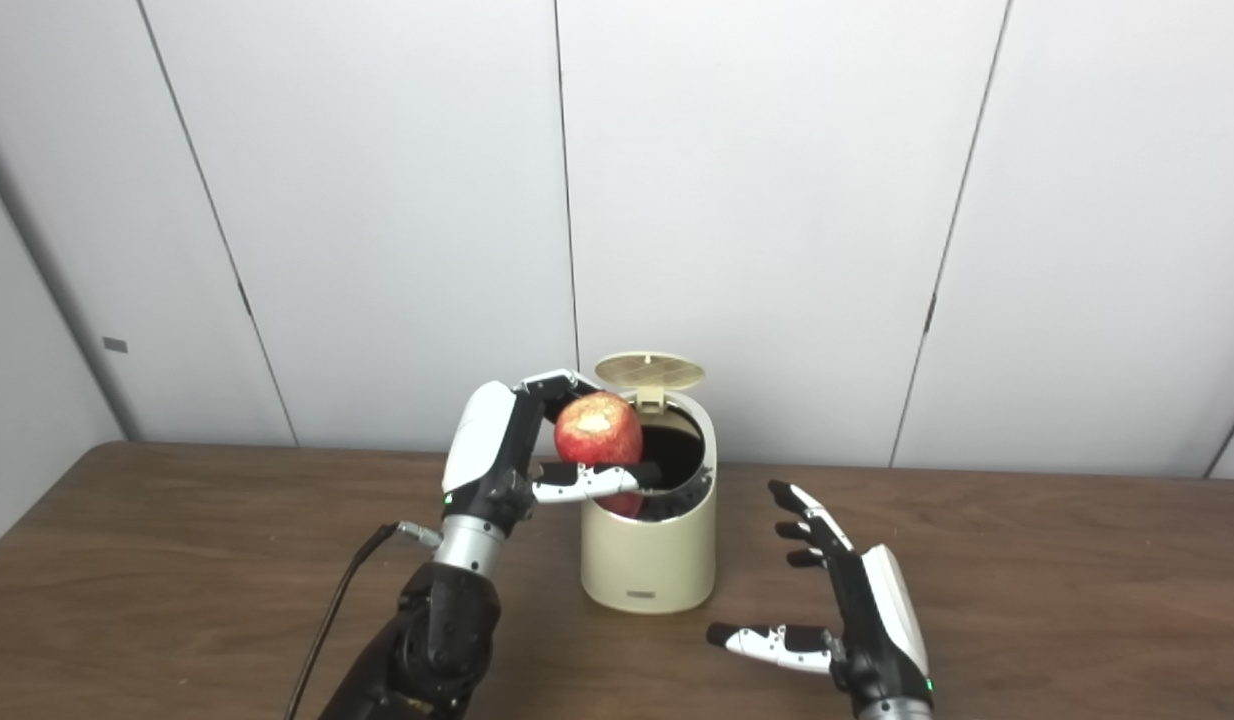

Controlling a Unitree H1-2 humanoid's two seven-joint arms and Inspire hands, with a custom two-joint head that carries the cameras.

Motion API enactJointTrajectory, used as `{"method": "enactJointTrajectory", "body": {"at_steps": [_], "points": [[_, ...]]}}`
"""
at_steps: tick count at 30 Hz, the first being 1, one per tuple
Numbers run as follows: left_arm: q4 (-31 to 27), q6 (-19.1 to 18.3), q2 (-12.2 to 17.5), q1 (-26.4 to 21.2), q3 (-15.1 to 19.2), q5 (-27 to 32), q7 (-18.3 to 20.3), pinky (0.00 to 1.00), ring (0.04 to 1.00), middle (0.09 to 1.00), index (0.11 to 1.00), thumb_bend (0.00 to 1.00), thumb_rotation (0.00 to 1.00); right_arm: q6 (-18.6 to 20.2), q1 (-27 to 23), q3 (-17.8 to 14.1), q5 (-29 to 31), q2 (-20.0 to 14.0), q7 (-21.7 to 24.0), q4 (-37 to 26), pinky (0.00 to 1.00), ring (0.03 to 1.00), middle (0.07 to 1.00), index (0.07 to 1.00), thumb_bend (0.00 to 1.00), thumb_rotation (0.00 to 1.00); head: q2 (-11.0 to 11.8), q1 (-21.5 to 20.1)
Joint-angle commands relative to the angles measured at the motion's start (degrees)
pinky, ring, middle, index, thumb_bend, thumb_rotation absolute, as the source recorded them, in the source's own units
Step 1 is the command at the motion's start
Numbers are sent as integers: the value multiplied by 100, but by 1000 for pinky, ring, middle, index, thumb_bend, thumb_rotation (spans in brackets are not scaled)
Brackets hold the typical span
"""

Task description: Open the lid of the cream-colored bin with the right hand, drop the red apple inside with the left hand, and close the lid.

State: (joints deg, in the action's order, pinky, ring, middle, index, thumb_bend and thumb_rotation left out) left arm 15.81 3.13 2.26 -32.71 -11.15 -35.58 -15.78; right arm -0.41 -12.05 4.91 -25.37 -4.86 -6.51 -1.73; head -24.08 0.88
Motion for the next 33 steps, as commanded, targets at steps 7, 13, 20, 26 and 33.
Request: {"method": "enactJointTrajectory", "body": {"at_steps": [7,13,20,26,33], "points": [[92,199,-144,-369,-52,59,-206,646,577,502,472,524,0,-167,-172,23,-31,98,-152,-144,672,775,851,838,774,37,-4,-45],[263,270,-170,-425,-100,48,-322,701,589,504,470,523,0,-111,-135,47,-10,128,-99,-225,677,788,861,847,769,48,-19,-78],[627,524,-207,-483,-148,107,-508,708,582,496,479,524,0,-29,-109,76,-27,135,-58,-328,703,799,867,853,762,61,-56,-119],[682,547,-194,-437,-257,95,-530,741,608,488,500,525,0,22,-113,79,-24,151,-56,-374,702,799,869,855,760,67,-83,-134],[615,332,-141,-407,-370,9,-422,773,687,602,497,522,57,51,-126,70,-54,184,-89,-385,686,798,864,849,770,53,-99,-134]]}}
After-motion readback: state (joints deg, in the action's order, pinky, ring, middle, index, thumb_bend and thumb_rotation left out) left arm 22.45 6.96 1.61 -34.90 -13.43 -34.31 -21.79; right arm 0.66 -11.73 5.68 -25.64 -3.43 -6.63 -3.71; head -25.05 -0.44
